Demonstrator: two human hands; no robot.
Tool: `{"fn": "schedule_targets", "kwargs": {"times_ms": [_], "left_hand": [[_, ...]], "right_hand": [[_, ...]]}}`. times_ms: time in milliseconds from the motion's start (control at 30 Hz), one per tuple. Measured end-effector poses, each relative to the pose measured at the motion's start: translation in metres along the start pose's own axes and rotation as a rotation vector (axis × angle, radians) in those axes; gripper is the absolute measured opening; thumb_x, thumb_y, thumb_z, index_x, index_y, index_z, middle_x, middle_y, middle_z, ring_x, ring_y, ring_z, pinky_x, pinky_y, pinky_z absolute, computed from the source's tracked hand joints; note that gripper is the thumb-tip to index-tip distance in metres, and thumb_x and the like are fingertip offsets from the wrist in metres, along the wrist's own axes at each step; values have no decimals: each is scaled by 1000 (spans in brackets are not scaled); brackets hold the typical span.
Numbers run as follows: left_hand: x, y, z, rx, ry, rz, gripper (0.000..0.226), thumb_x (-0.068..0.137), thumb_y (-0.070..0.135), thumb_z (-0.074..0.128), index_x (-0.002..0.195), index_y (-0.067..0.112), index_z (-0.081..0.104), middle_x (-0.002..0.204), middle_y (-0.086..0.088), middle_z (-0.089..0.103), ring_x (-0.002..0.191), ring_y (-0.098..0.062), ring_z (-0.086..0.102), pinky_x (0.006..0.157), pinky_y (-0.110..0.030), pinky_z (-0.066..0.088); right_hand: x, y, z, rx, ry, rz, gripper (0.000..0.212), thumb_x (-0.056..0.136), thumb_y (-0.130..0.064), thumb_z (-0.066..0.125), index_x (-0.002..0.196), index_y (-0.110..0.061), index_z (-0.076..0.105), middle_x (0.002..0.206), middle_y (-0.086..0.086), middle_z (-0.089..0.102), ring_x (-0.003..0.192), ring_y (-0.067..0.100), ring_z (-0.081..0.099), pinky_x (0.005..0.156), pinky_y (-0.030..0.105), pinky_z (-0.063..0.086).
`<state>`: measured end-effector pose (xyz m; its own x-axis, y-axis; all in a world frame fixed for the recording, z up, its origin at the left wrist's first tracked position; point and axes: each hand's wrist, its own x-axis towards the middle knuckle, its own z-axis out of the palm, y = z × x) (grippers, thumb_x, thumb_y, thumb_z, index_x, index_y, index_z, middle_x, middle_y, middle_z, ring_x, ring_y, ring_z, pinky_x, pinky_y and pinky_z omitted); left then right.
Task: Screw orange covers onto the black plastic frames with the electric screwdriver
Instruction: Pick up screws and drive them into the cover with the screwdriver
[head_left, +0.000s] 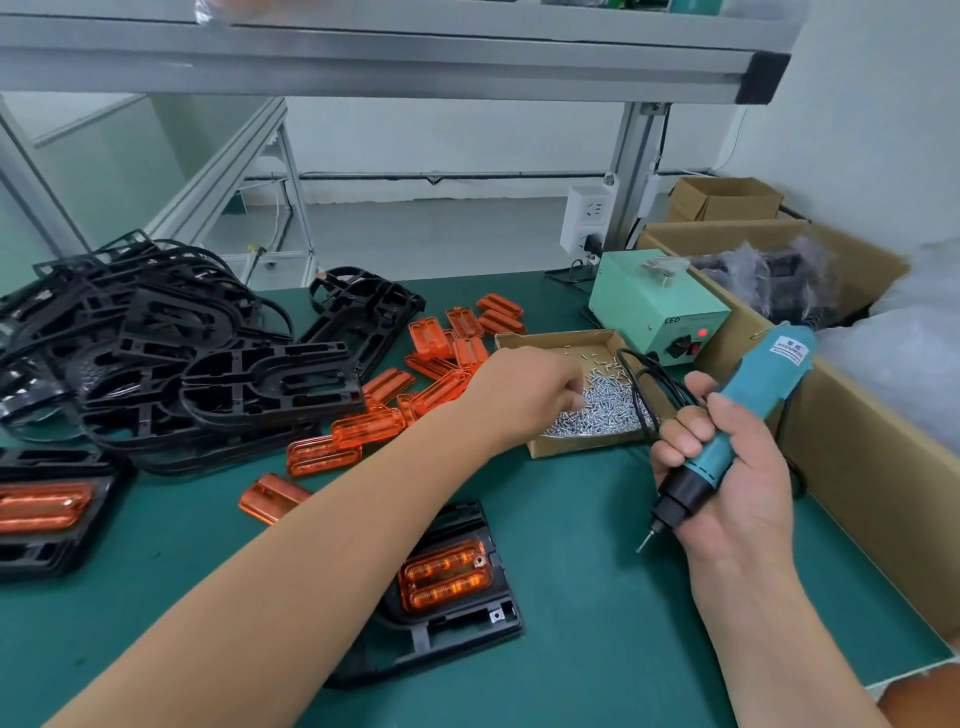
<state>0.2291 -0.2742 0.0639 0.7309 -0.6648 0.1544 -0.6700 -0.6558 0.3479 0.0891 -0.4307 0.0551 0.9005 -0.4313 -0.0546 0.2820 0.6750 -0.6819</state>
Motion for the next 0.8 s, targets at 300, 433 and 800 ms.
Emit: {"fn": "schedule_targets", "kwargs": {"times_ms": [300, 433, 800], "left_hand": [[-45, 3, -41, -956, 114, -319, 15, 108, 17, 55, 97, 13, 64, 86, 1, 76, 71, -8, 67, 56, -24, 53], [-106, -14, -65, -1627, -11, -444, 13, 105, 15, 62, 104, 4, 69, 94, -9, 70, 75, -11, 62, 54, -18, 53], [-179, -46, -62, -1655, 59, -448, 13, 92, 6, 73, 104, 5, 78, 92, -11, 68, 64, -10, 51, 46, -16, 37]], "right_hand": [[-2, -1, -1, -7, -10, -26, 18, 105, -20, 50, 115, -15, 64, 69, -7, 42, 57, 6, 41, 52, 18, 41], [-8, 2, 7, 32, -32, -16, 25, 105, -35, 54, 114, -15, 66, 70, -8, 43, 58, 7, 42, 53, 18, 43], [-3, 41, 109, 210, -253, 23, 33, 95, -17, 72, 126, -12, 62, 81, -3, 56, 70, 11, 56, 72, 29, 52]]}}
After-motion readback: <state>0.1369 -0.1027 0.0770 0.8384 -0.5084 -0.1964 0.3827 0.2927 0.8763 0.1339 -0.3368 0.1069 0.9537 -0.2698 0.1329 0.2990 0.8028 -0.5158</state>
